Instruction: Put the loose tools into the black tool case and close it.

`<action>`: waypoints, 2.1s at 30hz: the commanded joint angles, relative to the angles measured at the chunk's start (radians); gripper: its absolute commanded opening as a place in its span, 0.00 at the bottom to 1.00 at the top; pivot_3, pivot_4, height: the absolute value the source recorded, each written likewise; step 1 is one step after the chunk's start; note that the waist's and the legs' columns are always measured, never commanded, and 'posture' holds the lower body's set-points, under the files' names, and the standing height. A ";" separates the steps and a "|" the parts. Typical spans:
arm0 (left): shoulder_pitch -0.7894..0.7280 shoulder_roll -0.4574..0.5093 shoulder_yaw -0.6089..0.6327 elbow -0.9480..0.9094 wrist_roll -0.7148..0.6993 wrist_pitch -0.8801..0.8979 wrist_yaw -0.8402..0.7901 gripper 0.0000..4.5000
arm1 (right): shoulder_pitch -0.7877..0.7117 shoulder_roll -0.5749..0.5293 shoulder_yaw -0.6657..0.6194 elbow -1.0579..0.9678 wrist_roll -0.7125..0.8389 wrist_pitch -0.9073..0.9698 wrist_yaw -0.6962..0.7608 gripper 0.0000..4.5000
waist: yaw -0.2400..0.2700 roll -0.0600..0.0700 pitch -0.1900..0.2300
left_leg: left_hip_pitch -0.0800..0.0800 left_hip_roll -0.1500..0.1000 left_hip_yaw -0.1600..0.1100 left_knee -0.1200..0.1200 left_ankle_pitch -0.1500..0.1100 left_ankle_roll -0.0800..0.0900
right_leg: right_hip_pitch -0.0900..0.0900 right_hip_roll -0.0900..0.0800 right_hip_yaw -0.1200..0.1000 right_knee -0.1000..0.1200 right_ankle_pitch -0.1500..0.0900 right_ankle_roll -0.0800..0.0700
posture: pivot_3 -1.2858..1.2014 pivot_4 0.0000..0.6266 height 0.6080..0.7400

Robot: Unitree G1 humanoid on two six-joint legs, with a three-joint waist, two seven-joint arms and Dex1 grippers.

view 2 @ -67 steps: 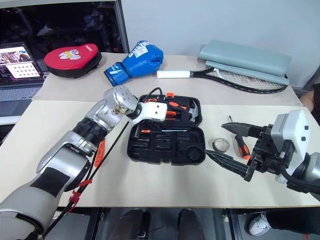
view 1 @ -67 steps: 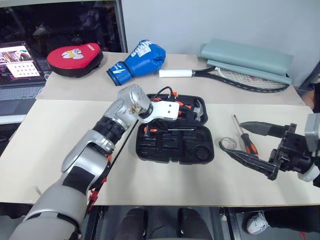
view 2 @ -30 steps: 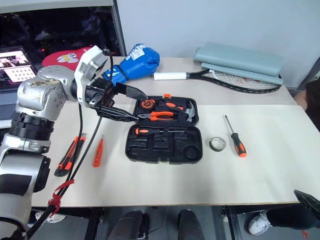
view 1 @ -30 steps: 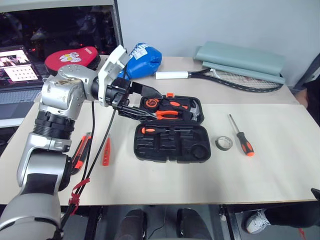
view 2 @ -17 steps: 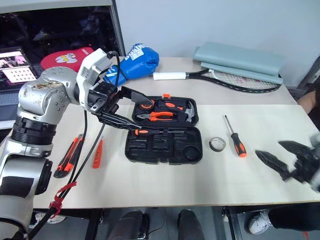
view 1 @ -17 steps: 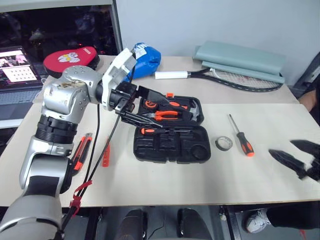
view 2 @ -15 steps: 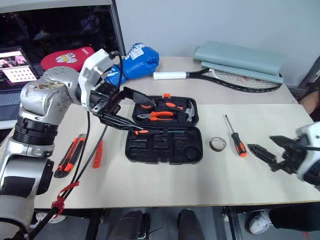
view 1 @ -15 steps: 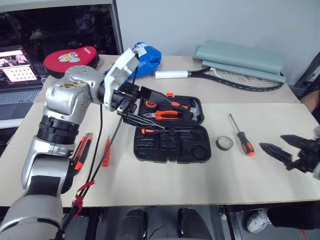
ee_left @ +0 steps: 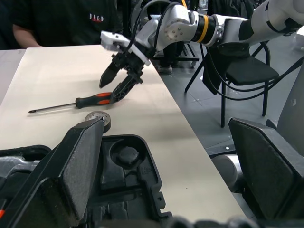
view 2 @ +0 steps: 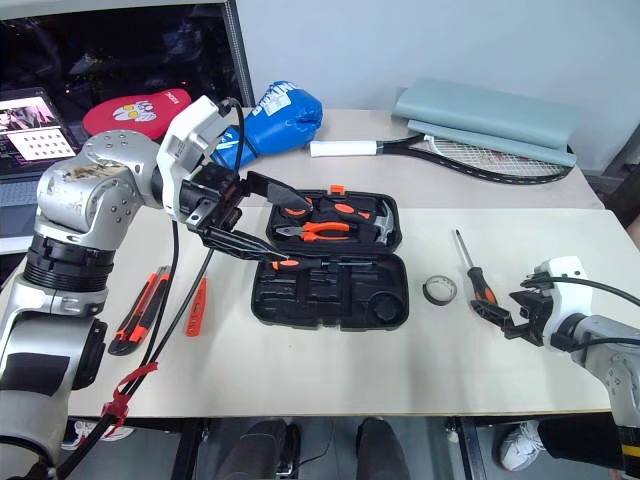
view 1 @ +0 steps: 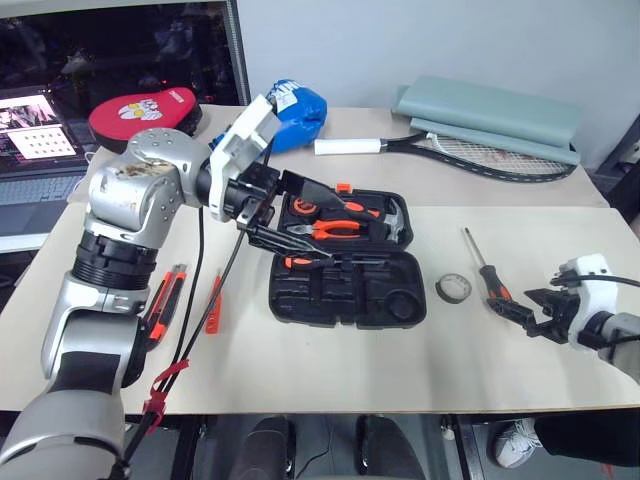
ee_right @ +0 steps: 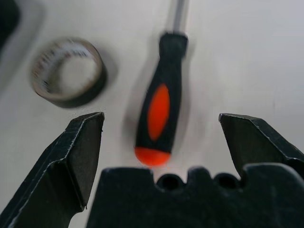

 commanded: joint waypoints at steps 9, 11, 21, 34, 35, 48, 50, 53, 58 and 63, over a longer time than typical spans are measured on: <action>-0.002 0.009 0.025 -0.040 0.005 0.021 0.003 1.00 | -0.034 0.043 -0.043 0.075 -0.041 -0.061 0.028 0.34 | -0.007 0.000 0.000 | 0.000 0.000 0.000 0.000 0.000 0.000 | 0.000 0.000 0.001 0.000 0.000 0.000 | 0.52 0.24 0.97; -0.001 0.009 0.024 -0.039 0.011 0.023 0.008 1.00 | -0.017 0.039 -0.068 0.048 -0.026 -0.052 0.044 0.23 | -0.007 0.000 0.000 | 0.000 0.000 0.000 0.000 0.000 0.000 | 0.000 0.000 0.001 0.000 0.000 0.000 | 0.52 0.24 0.97; 0.101 0.098 0.080 -0.080 0.027 0.045 0.070 1.00 | -0.216 -0.145 -0.059 -0.096 0.042 -0.147 0.328 0.23 | -0.032 0.006 0.000 | 0.002 0.000 0.003 0.000 0.000 0.000 | -0.001 0.001 0.005 0.001 0.001 0.001 | 0.52 0.24 0.97; 0.481 0.399 0.230 -0.326 0.028 -0.031 0.067 1.00 | -0.514 -0.129 0.446 -0.109 -0.134 -0.342 0.687 0.23 | -0.010 0.005 0.001 | 0.000 0.003 0.002 -0.001 0.000 -0.001 | -0.003 0.002 0.002 -0.002 0.002 -0.002 | 0.52 0.24 0.97; 0.489 0.406 0.237 -0.336 0.019 -0.029 0.071 1.00 | -0.527 -0.121 0.474 -0.075 -0.168 -0.384 0.708 0.23 | -0.006 0.005 0.002 | -0.001 0.003 0.002 -0.001 0.000 -0.001 | -0.003 0.002 0.002 -0.002 0.002 -0.001 | 0.52 0.24 0.97; 0.443 0.397 0.250 -0.403 -0.087 0.060 0.125 1.00 | -0.667 0.018 0.562 0.282 -0.356 -0.587 0.790 0.23 | -0.010 0.004 0.002 | 0.000 0.003 0.002 -0.001 0.001 -0.002 | -0.003 0.003 0.000 0.000 0.002 -0.002 | 0.52 0.24 0.97; 0.438 0.392 0.243 -0.403 -0.088 0.057 0.131 1.00 | -0.674 0.037 0.566 0.308 -0.374 -0.604 0.792 0.23 | -0.011 0.004 0.002 | 0.000 0.003 0.002 -0.002 0.001 -0.002 | -0.003 0.003 0.000 0.000 0.002 -0.002 | 0.52 0.24 0.97; 0.422 0.382 0.231 -0.393 -0.084 0.051 0.137 1.00 | -0.699 0.074 0.571 0.355 -0.403 -0.614 0.777 0.23 | -0.011 0.004 0.002 | 0.000 0.003 0.002 -0.002 0.001 -0.002 | -0.003 0.003 0.000 0.000 0.002 -0.002 | 0.52 0.24 0.97; 0.399 0.369 0.220 -0.385 -0.083 0.051 0.147 1.00 | -0.719 0.115 0.577 0.409 -0.446 -0.643 0.765 0.23 | -0.010 0.004 0.002 | 0.000 0.003 0.001 -0.002 0.001 -0.002 | -0.003 0.003 0.000 0.000 0.002 -0.002 | 0.52 0.24 0.97; 0.390 0.361 0.211 -0.380 -0.078 0.045 0.148 1.00 | -0.735 0.135 0.578 0.475 -0.480 -0.681 0.767 0.23 | -0.010 0.004 0.002 | 0.000 0.003 0.001 -0.002 0.001 -0.003 | -0.003 0.003 0.000 0.000 0.002 -0.002 | 0.52 0.24 0.97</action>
